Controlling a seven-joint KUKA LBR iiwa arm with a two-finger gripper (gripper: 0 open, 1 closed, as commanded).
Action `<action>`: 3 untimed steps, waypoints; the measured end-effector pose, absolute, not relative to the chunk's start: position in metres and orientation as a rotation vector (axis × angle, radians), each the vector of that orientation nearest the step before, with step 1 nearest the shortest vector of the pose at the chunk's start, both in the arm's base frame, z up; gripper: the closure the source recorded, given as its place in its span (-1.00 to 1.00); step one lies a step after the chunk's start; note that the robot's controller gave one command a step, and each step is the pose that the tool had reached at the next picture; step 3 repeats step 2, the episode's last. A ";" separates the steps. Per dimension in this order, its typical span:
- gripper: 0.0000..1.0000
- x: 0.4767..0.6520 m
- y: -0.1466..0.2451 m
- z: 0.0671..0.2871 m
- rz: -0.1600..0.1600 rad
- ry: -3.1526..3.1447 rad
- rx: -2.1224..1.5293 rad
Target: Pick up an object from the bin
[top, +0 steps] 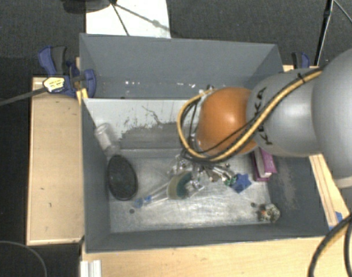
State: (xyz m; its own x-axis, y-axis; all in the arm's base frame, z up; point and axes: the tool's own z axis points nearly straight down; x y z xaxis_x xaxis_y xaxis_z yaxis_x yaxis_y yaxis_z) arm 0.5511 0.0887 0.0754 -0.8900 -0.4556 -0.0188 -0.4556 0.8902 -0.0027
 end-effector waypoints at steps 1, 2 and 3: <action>1.00 0.556 0.088 0.240 -0.001 3.053 -0.684; 1.00 0.555 0.088 0.235 0.001 3.064 -0.683; 1.00 0.555 0.088 0.235 0.001 3.064 -0.683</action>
Offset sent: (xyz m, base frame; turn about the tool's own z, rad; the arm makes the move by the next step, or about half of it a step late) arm 0.0028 -0.0009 0.1595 0.0335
